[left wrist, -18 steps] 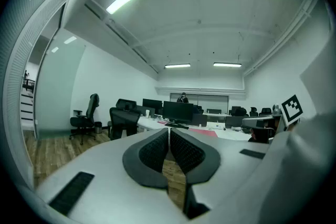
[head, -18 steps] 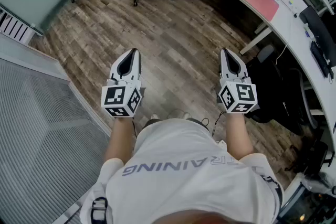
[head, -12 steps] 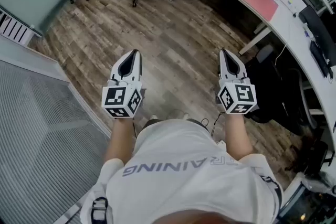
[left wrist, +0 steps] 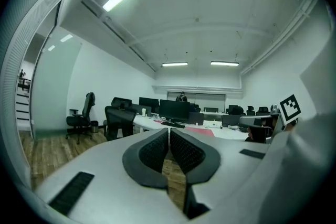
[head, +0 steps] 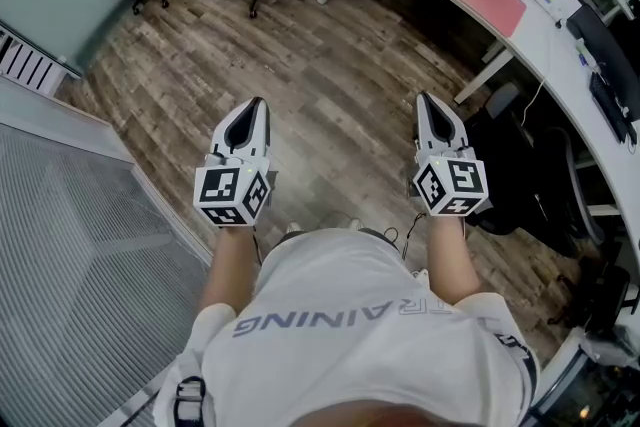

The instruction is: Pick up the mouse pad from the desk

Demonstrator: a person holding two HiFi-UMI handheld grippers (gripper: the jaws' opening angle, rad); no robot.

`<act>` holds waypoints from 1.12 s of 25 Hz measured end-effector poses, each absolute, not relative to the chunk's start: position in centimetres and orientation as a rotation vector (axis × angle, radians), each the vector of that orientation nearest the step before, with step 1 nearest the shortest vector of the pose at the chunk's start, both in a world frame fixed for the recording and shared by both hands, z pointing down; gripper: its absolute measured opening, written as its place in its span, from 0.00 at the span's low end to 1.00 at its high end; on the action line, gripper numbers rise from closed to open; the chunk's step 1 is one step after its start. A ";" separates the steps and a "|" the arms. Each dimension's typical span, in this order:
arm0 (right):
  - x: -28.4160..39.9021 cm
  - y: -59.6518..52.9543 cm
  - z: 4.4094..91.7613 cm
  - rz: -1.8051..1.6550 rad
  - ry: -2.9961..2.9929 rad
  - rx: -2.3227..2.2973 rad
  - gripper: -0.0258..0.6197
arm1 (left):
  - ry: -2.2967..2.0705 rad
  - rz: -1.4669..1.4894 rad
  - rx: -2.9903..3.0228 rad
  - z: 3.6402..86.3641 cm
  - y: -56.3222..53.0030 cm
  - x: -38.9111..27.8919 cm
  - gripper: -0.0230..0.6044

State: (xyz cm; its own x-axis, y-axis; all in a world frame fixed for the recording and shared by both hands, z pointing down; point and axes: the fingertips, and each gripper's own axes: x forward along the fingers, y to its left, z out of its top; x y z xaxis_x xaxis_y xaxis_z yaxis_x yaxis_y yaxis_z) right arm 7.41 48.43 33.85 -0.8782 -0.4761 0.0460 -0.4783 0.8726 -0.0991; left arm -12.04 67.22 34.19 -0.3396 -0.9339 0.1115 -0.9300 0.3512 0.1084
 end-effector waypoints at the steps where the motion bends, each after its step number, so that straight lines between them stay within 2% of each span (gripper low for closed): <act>1: 7.7 48.1 33.9 0.163 -3.019 0.778 0.08 | -2.449 -0.034 1.710 34.2 66.8 -11.7 0.10; 17: 13.6 40.2 39.7 0.310 -2.919 0.779 0.08 | -2.361 0.047 1.740 36.7 57.7 -5.9 0.10; 23: 12.1 35.9 39.8 0.295 -2.898 0.863 0.08 | -2.292 0.057 1.818 37.2 52.2 -8.1 0.10; 28: 8.9 31.6 39.3 0.274 -2.875 0.940 0.08 | -2.246 0.053 1.883 37.1 46.6 -12.3 0.10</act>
